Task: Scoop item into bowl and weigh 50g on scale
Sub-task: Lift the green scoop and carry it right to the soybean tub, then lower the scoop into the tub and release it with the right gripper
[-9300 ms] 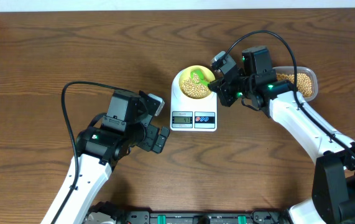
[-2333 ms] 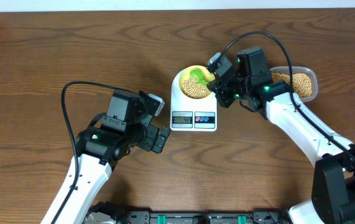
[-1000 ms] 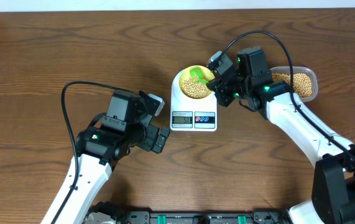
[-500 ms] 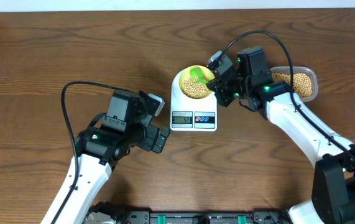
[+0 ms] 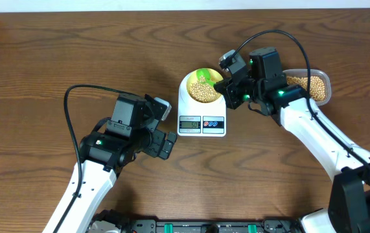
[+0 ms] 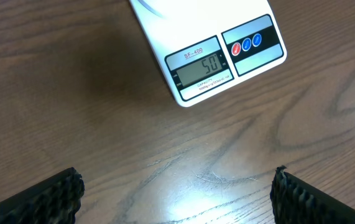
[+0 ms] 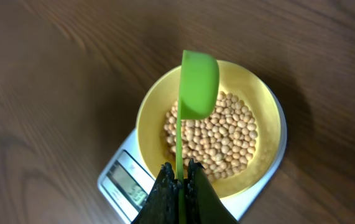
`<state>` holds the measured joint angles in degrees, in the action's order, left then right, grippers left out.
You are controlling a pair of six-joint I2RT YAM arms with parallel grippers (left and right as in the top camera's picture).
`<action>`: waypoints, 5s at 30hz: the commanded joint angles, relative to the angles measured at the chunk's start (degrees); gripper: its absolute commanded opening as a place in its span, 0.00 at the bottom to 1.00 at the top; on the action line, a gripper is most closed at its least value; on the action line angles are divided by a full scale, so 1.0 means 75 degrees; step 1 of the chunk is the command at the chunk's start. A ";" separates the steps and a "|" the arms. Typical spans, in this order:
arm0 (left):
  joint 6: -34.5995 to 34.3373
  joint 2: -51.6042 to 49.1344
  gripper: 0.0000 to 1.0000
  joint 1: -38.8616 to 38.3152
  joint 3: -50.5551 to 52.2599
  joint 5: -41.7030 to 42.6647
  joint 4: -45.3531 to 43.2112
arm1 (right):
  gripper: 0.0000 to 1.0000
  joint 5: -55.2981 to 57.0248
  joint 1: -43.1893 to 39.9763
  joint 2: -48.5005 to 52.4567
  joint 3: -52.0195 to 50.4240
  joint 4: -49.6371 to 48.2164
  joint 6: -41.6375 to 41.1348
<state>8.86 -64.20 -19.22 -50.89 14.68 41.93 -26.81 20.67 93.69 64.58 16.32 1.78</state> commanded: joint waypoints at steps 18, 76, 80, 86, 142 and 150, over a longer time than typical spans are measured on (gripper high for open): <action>-0.0015 -0.0015 0.98 0.0032 0.0006 -0.0050 -0.0006 | 0.01 -0.0659 -0.1804 -0.1682 0.0163 0.0638 -0.2935; -0.0015 -0.0015 0.98 0.0032 0.0006 -0.0050 -0.0006 | 0.01 0.5706 -0.2328 -0.1629 0.0160 0.3261 0.1437; -0.0017 -0.0015 0.98 0.0032 0.0006 -0.0050 -0.0006 | 0.01 0.5700 -0.2212 -0.1582 0.0160 0.3281 0.1265; -0.0017 -0.0015 0.98 0.0032 0.0006 -0.0050 -0.0006 | 0.01 0.4768 -0.2369 -0.1437 0.0134 0.3555 0.0067; -0.0017 -0.0015 0.98 0.0032 0.0006 -0.0050 -0.0006 | 0.95 0.2323 -0.3573 -0.0219 0.0070 0.2903 -0.2162; -0.0017 -0.0015 0.98 0.0032 0.0006 -0.0050 -0.0006 | 0.99 0.2323 -0.3573 -0.0545 0.0070 0.2987 -0.1827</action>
<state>8.86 -64.20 -19.22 -50.89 14.68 41.93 -9.39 -5.87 91.98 64.69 38.52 -13.17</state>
